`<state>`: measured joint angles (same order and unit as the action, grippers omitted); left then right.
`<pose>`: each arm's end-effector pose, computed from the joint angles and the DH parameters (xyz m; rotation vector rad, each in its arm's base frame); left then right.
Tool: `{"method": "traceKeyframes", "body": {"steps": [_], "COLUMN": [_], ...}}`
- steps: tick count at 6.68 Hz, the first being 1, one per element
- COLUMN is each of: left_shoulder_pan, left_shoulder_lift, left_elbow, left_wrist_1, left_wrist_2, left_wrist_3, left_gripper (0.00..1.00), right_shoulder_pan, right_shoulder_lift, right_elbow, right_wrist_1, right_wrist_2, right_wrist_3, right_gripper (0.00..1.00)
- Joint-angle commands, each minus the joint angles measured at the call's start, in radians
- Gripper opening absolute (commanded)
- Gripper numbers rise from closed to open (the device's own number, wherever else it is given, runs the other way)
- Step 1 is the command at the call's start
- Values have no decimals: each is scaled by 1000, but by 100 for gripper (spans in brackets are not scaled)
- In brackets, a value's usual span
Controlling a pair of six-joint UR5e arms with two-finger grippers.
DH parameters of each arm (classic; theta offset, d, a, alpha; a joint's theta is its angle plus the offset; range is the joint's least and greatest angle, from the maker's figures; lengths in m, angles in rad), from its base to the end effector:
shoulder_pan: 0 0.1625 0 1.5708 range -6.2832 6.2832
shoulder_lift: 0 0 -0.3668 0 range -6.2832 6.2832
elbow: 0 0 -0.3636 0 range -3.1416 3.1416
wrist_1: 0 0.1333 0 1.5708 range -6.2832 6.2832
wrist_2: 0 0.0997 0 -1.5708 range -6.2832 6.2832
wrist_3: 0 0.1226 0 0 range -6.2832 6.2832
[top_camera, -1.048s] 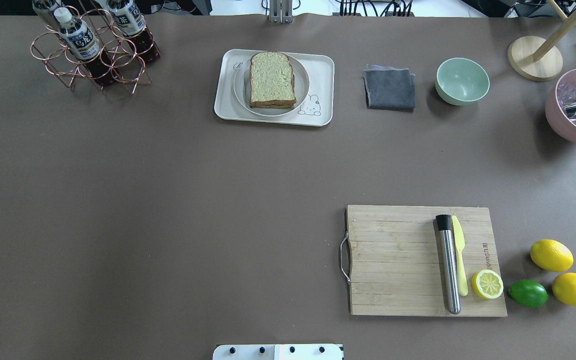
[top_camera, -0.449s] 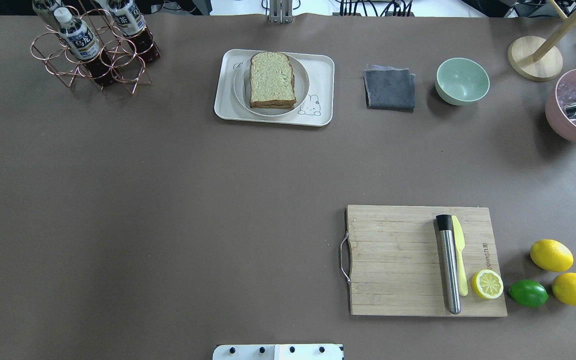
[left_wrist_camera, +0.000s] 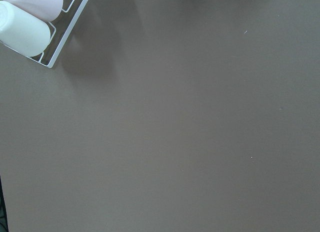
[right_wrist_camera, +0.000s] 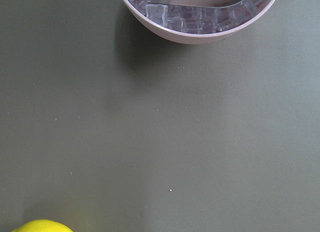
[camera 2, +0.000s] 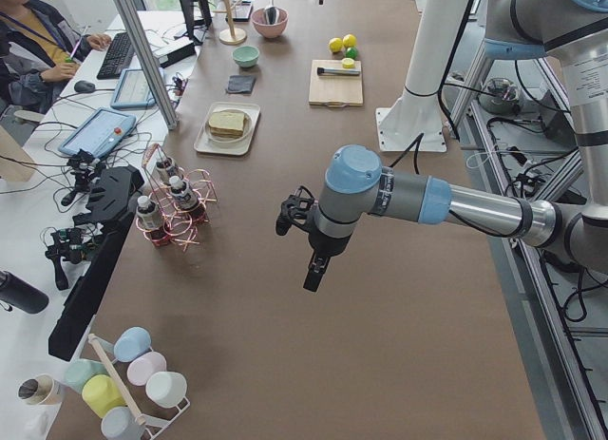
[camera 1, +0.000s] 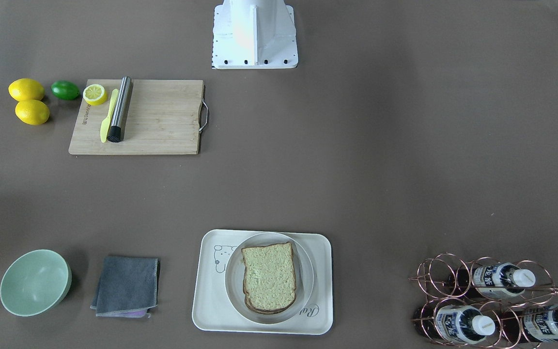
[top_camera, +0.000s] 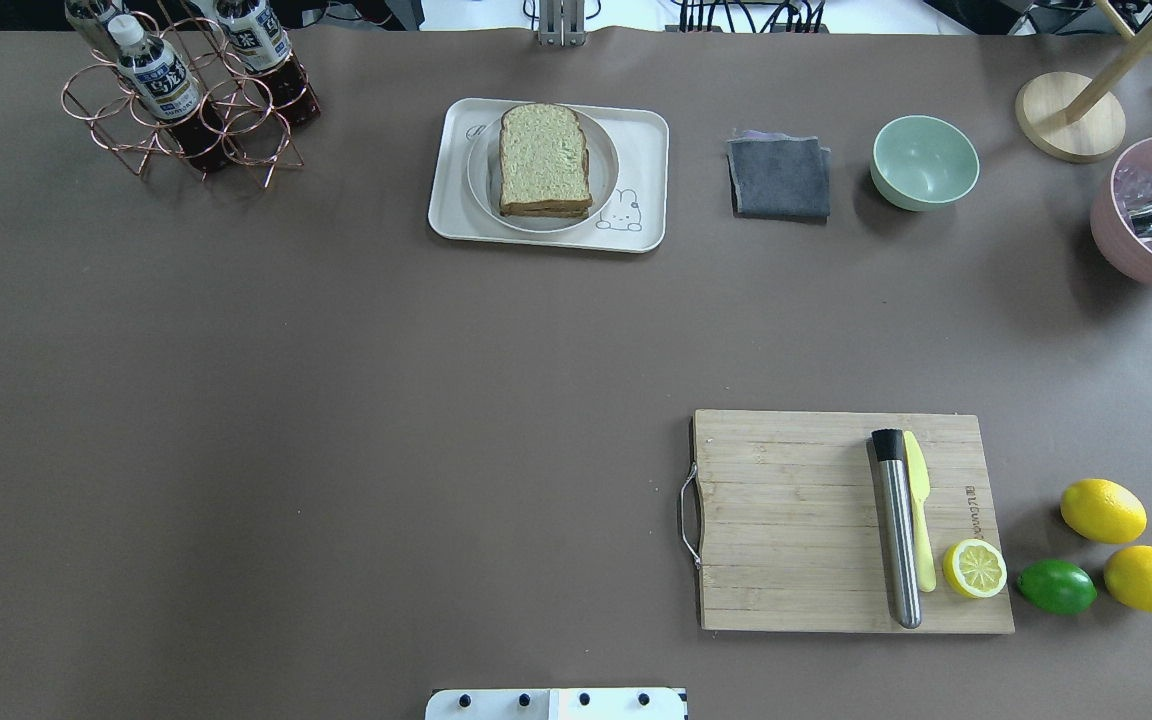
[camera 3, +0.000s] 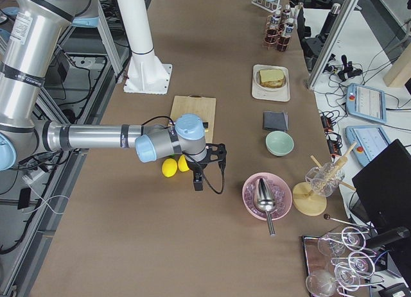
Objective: Make sandwich and place on tray
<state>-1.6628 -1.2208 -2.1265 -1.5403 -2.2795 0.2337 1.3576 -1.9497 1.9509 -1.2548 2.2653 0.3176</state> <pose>-0.0849 -0.3382 0.5071 0.2806 0.6713 0.1975 -0.0209 -0.3557 0.5613 0.1130 -0.7439 -0.0107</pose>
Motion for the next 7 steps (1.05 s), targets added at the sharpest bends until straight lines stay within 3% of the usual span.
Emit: {"method": "traceKeyframes", "body": {"steps": [1,7], "left_shoulder_pan": [3,14], "left_shoulder_lift": [-6,-22], "left_elbow": [2,-1], "left_wrist_1": [-1,-1], "left_wrist_2": [0,-2], "left_wrist_3": [-2,-5], "left_gripper": [99,99], "right_shoulder_pan": [0,-2], "right_shoulder_lift": [0,2], "right_elbow": [-1,-1], "right_wrist_1": [0,0], "right_wrist_2": [-1,-1], "right_wrist_3": [0,0], "right_gripper": [100,100]}}
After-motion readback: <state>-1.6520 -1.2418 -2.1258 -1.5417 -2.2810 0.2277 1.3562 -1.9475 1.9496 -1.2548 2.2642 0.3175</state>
